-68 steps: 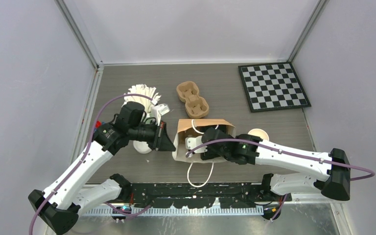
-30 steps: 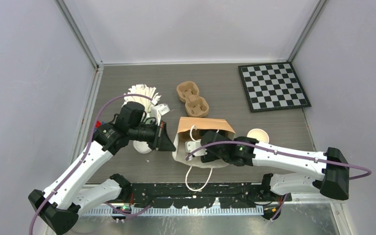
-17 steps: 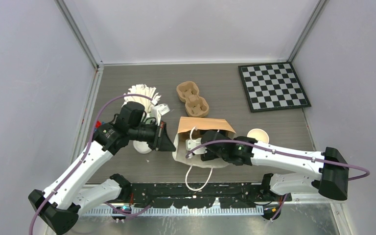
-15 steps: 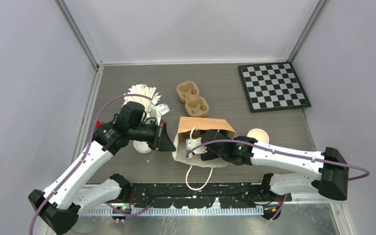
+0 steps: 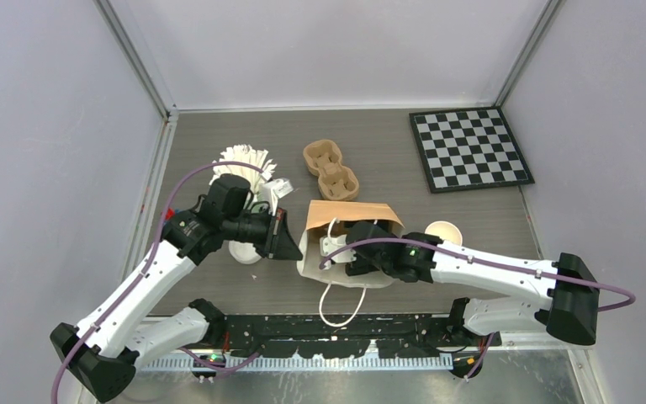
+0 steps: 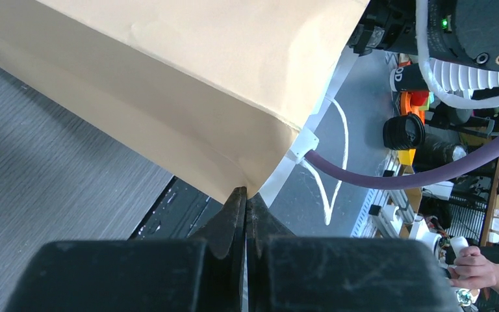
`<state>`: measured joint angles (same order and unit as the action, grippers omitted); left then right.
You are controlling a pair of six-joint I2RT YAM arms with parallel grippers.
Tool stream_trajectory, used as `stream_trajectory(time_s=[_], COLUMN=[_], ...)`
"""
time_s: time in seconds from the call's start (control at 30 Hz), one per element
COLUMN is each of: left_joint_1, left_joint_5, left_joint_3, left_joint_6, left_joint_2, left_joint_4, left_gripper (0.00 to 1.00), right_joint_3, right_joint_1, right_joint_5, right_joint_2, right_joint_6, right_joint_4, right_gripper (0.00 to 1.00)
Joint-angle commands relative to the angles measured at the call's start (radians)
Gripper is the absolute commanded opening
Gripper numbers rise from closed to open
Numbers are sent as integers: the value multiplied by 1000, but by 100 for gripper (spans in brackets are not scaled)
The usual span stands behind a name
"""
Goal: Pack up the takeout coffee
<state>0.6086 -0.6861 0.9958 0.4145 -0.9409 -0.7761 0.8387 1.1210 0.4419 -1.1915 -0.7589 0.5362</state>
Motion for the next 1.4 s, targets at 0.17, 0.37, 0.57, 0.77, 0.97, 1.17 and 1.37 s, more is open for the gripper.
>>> stream_trajectory(time_s=[0.17,0.37,0.57,0.77,0.97,1.17,1.37], left_joint_1=[5,3,4,5,3,4,4], left_joint_5=[-15,-10,-9,-8,-7,-3,-3], left_joint_3=[31,27,32,30,35,34,39], left_joint_6=[-3,-3,-8,-10,-10,-10,-13], left_joint_2=[-2,0,-11,-7,-12,-9,-11], left_joint_4=[-7,-9,-8,-8,-9,-11,-11], left_gripper=[0,0,0,0,0,0,0], right_joint_3=[80,112,123,139,165,202,228], right_joint_1=[-9,-4,2,2,2,9,16], right_joint_5=[-5,-36,-47,-51,-50,-41,-64], right_joint_2=[15,10,11,24,29,55,43], right_joint_6=[-25,-34,-19,-22,8,21,37], right_joint_4=[51,76,119,166,195,238,251], right_gripper=[88,88,89,89,87,86,82])
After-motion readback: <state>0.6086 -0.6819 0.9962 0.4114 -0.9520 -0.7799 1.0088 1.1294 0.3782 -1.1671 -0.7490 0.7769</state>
